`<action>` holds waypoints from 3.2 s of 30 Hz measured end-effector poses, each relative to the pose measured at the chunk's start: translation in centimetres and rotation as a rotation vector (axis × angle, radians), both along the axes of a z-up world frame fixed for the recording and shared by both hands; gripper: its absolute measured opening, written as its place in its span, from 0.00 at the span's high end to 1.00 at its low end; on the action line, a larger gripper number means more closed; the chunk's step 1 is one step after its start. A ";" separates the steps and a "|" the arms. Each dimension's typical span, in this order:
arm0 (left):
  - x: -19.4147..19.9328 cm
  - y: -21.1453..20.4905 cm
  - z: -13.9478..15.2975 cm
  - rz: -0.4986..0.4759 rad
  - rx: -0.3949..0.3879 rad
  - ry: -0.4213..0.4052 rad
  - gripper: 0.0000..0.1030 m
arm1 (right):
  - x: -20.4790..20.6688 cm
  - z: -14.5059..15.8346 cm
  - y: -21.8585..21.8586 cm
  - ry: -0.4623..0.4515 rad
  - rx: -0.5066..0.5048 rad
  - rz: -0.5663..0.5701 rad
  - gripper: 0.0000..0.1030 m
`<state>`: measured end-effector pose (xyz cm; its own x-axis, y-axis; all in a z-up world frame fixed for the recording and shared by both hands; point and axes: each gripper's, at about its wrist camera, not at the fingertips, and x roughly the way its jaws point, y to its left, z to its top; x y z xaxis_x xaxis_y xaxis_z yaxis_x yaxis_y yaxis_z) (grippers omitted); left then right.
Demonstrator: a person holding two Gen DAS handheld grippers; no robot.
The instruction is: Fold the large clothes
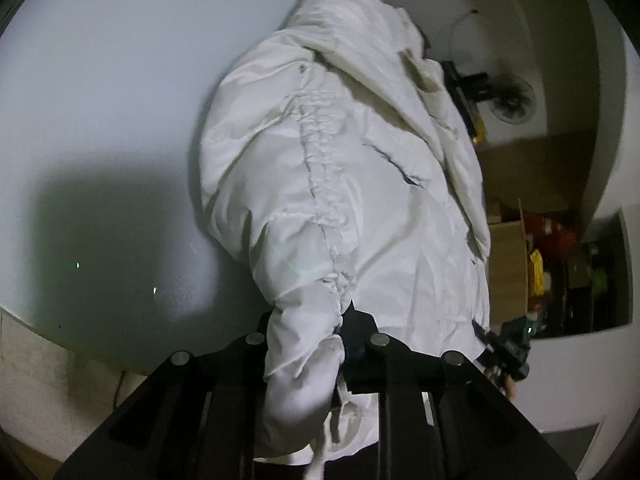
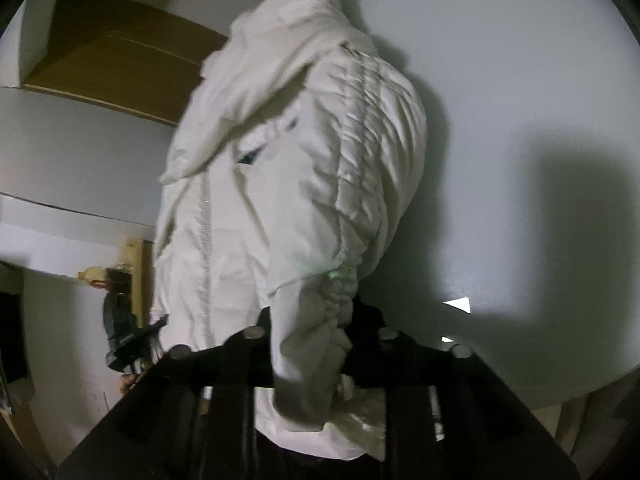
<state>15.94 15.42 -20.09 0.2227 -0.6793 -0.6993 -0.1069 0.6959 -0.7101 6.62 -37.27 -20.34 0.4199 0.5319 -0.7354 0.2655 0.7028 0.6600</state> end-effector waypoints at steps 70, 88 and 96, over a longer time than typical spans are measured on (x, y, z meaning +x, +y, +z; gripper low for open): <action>42.4 -3.6 11.3 0.116 -0.055 -0.168 0.00 | 39.2 9.3 -11.5 -0.135 0.286 -0.275 0.17; 39.2 -19.7 8.2 0.189 0.811 -0.565 0.00 | 41.0 9.9 8.6 -0.239 -0.749 -0.028 0.15; 40.0 -19.9 2.4 0.213 0.945 -0.536 0.00 | 41.2 5.4 8.9 -0.266 -0.787 0.004 0.03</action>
<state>55.97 -4.52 -17.72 0.7006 0.1655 -0.6941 -0.1265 0.9861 0.1074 47.84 -28.40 -14.90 0.6311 -0.0942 -0.7699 0.1663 0.9860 0.0157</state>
